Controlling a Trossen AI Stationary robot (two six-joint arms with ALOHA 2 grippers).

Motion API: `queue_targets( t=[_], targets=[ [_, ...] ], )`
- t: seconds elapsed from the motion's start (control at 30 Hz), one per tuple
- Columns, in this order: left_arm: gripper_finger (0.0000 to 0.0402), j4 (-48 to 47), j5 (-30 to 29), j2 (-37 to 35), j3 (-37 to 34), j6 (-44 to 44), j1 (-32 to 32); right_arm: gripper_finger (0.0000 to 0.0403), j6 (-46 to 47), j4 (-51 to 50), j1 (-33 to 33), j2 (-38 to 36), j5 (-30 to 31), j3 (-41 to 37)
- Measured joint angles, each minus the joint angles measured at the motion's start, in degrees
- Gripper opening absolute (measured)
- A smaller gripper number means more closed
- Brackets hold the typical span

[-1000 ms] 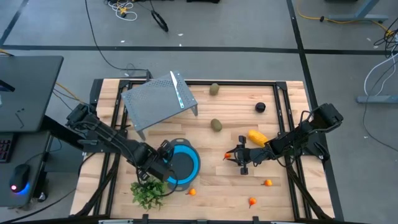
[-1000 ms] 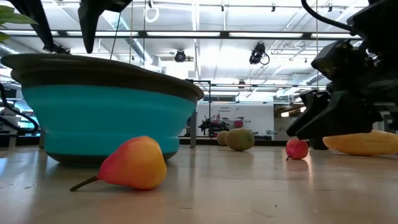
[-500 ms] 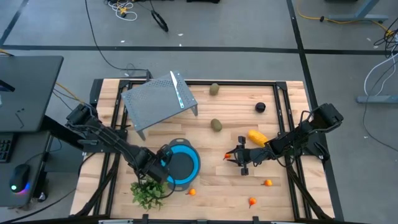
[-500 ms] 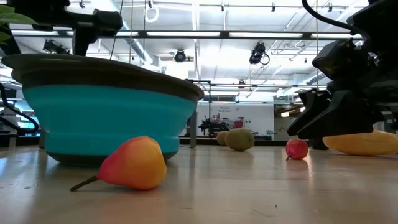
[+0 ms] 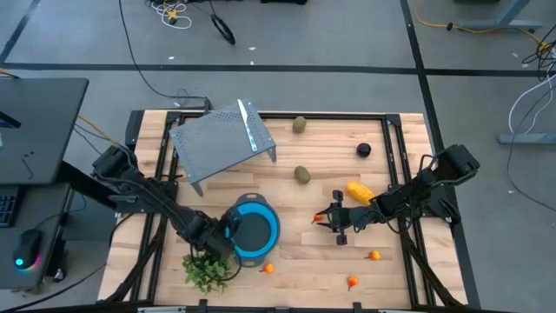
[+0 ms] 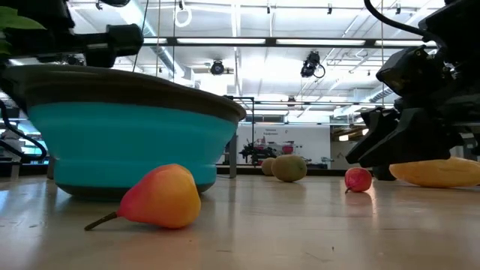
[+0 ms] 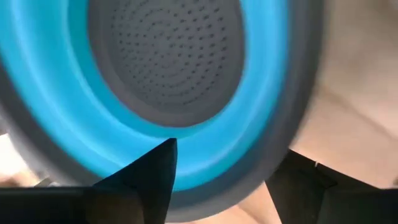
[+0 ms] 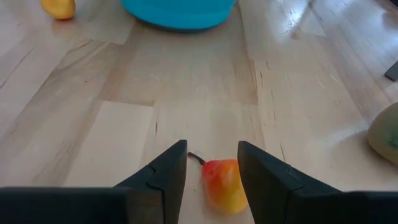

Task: Pick & Place Fruit
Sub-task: Put the blue strainer bowl on the shelf

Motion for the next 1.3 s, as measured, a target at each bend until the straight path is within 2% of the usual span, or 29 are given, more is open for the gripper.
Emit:
queue_targets(
  t=[0.13,0.3,0.5,0.8,0.93,1.13,1.3],
  targets=[
    [0.019,-0.2,-0.1,0.0,0.0,0.6,0.1,0.0154,0.0,0.0,0.0,0.0,0.0,0.0],
    [0.0115,-0.4,5.3,0.0,0.0,-0.3,0.0,0.0154,0.1,0.0,0.0,0.0,0.0,0.0],
    [0.0031,0.3,5.1,-0.1,0.0,0.2,0.0,0.0154,1.1,-0.1,0.0,0.0,0.0,0.0],
    [0.0039,2.2,-1.1,0.0,1.5,4.0,0.0,0.0154,1.1,-0.1,0.0,0.0,0.0,0.0],
    [0.0027,2.1,-4.9,0.0,4.9,4.5,0.3,0.0154,1.1,-0.1,0.0,0.0,0.0,0.0],
    [0.0023,1.9,-4.8,0.0,10.8,5.9,1.6,0.0154,1.1,-0.1,0.0,0.0,0.0,0.0],
    [0.0026,-0.1,-7.8,0.0,16.9,8.9,1.6,0.0154,1.1,-0.1,0.0,0.0,0.0,0.0]
  ],
)
